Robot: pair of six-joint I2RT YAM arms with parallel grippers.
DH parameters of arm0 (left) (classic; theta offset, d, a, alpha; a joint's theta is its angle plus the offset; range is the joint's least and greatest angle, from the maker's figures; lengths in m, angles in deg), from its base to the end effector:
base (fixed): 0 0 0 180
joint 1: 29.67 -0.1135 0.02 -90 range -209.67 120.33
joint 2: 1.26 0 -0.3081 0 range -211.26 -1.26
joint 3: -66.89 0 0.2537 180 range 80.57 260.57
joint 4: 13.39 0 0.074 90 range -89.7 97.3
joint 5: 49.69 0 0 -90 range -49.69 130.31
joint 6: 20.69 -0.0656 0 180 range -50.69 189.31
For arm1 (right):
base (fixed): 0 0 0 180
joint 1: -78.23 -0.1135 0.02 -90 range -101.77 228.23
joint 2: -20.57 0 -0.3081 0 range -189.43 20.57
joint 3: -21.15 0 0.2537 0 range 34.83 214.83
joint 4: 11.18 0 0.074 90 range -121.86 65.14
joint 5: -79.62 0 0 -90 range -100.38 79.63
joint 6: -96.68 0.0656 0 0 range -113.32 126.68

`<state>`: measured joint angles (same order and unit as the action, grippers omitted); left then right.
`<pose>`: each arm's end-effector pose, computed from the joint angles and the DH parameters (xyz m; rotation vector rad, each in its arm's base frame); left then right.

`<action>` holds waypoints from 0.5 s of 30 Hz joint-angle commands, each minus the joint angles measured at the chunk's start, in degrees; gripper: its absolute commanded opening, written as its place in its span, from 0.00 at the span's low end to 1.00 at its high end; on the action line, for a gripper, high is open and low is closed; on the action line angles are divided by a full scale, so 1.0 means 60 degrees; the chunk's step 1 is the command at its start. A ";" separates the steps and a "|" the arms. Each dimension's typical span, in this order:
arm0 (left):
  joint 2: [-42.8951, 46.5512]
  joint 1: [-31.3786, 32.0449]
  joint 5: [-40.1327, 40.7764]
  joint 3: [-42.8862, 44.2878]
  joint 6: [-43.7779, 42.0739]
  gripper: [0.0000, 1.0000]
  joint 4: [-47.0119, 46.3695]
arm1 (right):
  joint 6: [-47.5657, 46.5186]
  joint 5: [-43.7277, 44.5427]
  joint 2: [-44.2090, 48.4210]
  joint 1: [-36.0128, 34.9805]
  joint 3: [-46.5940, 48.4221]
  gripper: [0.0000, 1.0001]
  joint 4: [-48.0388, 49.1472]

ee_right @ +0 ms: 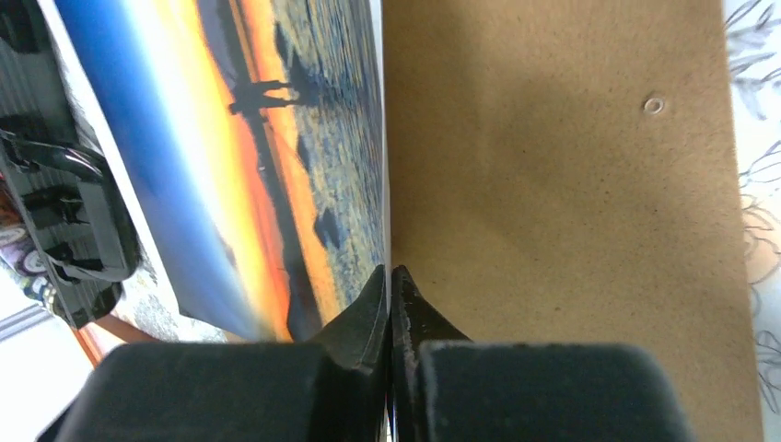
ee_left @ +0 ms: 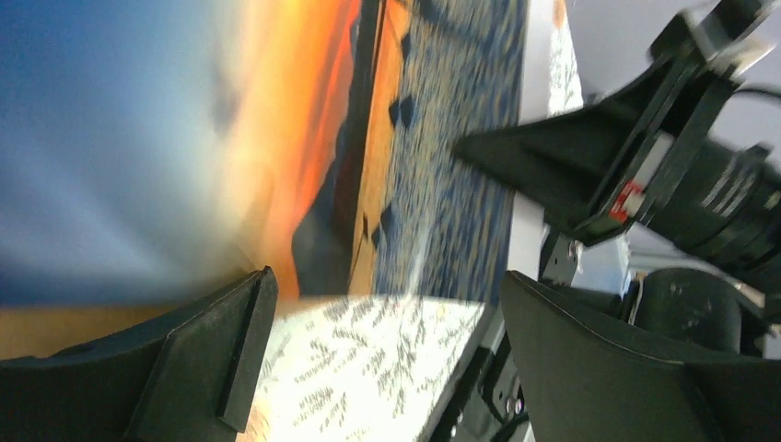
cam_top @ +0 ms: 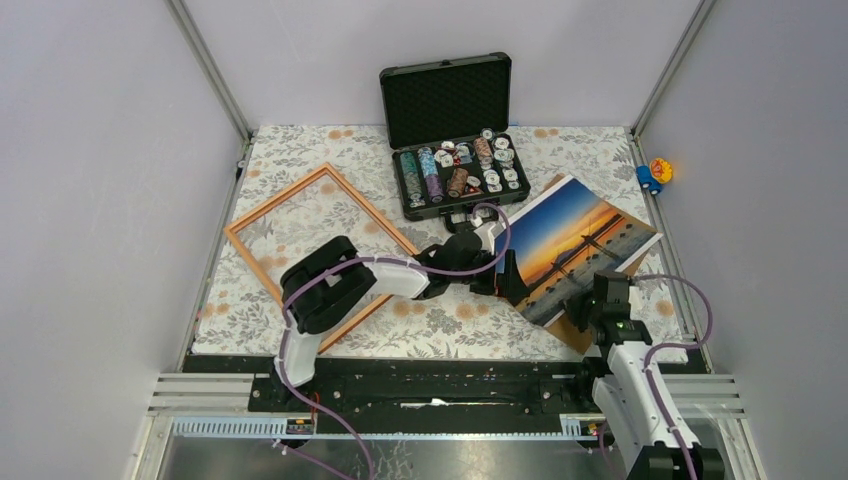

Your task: Put the photo into the frame

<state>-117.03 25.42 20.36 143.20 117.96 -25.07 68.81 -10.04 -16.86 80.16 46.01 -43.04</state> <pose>0.2505 -0.3981 0.1665 0.3827 2.3425 -1.3767 0.1226 -0.0045 0.1478 1.2775 2.0363 0.5002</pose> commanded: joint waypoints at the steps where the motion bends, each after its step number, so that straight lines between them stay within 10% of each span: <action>1: 0.1750 0.0250 -0.0181 -0.0055 -0.0677 0.98 0.0874 | -0.0784 0.1476 0.0389 0.0029 0.1478 0.00 -0.1152; 8: 0.5449 0.0252 0.1793 0.0094 -0.2253 0.99 0.4341 | -0.4193 0.0843 0.1172 0.0015 0.4283 0.00 -0.2241; 15: 0.8180 0.0224 0.5323 0.0715 -0.3413 0.99 0.8121 | -0.6891 -0.2382 -0.2359 0.0004 0.8632 0.00 -0.3010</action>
<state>-72.57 27.10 37.52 145.01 102.99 7.78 40.26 -11.78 -20.05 80.16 86.44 -58.71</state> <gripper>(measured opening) 0.987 0.017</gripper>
